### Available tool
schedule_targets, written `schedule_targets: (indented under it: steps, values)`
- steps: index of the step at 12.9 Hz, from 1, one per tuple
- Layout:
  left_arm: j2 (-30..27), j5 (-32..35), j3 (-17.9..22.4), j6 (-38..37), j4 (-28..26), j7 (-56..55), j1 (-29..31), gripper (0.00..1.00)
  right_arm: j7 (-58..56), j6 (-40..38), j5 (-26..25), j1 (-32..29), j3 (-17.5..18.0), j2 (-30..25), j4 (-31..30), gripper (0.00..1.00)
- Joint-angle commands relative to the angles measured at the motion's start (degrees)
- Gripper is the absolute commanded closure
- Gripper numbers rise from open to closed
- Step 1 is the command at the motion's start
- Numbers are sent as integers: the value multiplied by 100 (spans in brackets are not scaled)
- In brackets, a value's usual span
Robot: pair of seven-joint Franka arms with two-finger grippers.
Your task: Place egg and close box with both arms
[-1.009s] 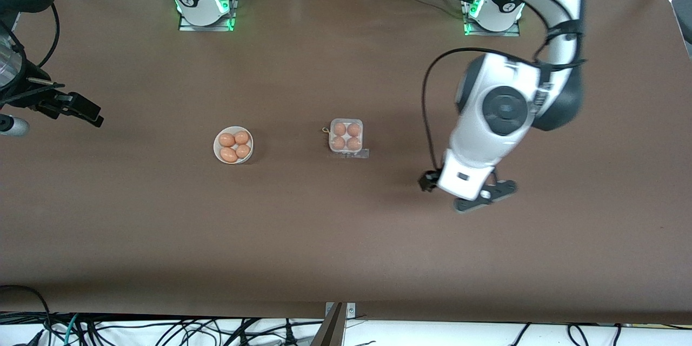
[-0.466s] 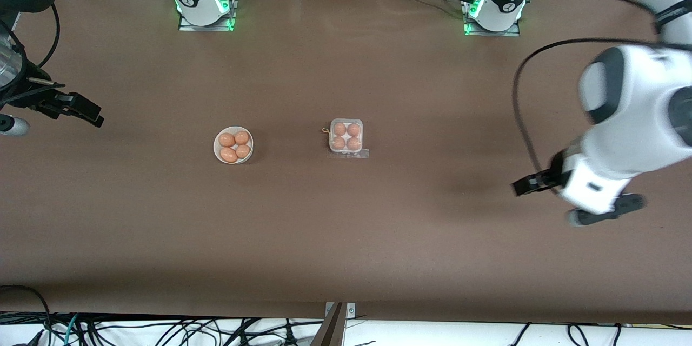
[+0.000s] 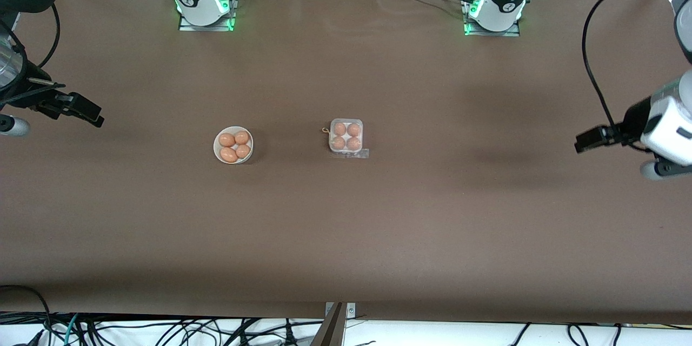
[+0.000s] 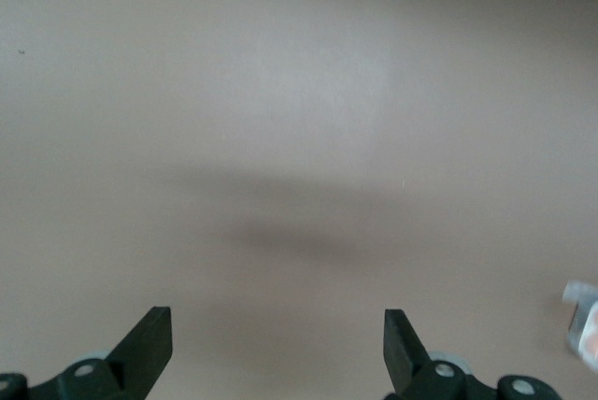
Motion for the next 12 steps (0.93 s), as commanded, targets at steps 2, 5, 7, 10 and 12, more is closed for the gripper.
schedule_targets:
  steps: [2,5,7,10,12]
  values:
    - [-1266,174,-81,106,-1464,791,114,0,-44,31,41,-50,42,-47,-40,0]
    - [-1760,201,-81,97,-2080,819,255,0,-44,31,50,-50,42,-47,-40,0]
    - [-1787,288,-81,1,-2090,801,229,0,-44,31,50,-50,42,-47,-40,0]
    - [-1866,702,-90,-35,-2081,836,158,0,-44,31,50,-50,42,-47,-40,0]
    - [-1875,693,-107,-35,-2090,819,158,0,-44,31,50,-50,42,-47,-40,0]
